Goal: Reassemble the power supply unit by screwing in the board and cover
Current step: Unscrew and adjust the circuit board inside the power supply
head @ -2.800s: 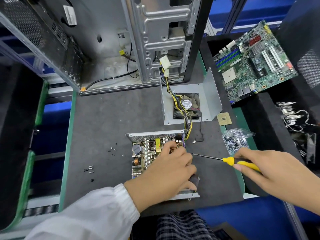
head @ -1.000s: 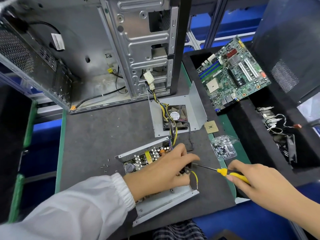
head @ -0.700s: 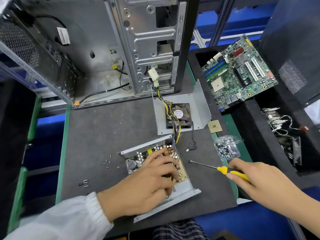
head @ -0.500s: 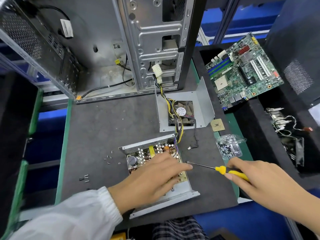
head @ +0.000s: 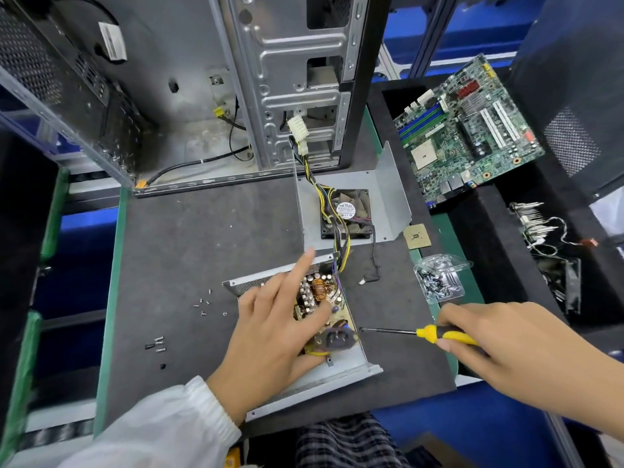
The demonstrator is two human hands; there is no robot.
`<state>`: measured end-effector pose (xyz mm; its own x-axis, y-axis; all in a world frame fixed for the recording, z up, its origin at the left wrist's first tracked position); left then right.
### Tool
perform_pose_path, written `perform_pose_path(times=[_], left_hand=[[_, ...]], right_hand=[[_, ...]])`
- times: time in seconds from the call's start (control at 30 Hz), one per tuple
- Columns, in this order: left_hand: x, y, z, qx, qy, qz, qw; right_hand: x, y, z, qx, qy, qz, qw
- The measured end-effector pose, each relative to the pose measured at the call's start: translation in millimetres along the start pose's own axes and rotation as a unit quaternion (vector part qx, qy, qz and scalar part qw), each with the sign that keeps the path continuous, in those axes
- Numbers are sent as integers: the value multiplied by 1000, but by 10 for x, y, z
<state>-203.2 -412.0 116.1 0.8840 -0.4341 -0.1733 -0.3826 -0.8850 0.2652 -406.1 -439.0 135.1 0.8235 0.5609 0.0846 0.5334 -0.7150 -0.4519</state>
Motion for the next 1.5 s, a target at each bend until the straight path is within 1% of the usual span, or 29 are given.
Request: perform_pose_path(times=[0.1,0.2,0.4,0.63,0.97,1.13,1.27,1.5], left_hand=[[88,64,6,33,7,-39,999],[125,137,41,58,-30,-52,996],[180,143,65,51,-141,-72,986],[188,125,64,48,-182,-69,980],[183,133,52,49,-173,-78,981],[194,123,84,55,-141,-83,985],[190,114,93,44,-142,-80,986],[203,124,106,36,-136,-69,988]], right_hand=[[-1,14,17,2,-4,4,1000],[2,26,35,4,-1,8,1000],[64,43,70,26,-5,-1,1000],[112,19,62,36,-48,-9,998],[204,29,-16,36,-89,-13,995],[178,-19,-25,37,-86,-4,996],[168,-68,33,47,-79,-3,996],[236,-55,71,38,-62,-15,997]])
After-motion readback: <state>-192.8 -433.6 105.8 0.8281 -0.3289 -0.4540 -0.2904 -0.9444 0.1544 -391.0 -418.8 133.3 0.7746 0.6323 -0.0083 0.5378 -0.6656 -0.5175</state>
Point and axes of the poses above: each hand's wrist, its own y-axis towards the middle knuckle, its own z-axis out of the palm, x = y × z, the point moved 9 cm from there along y, towards the middle knuckle
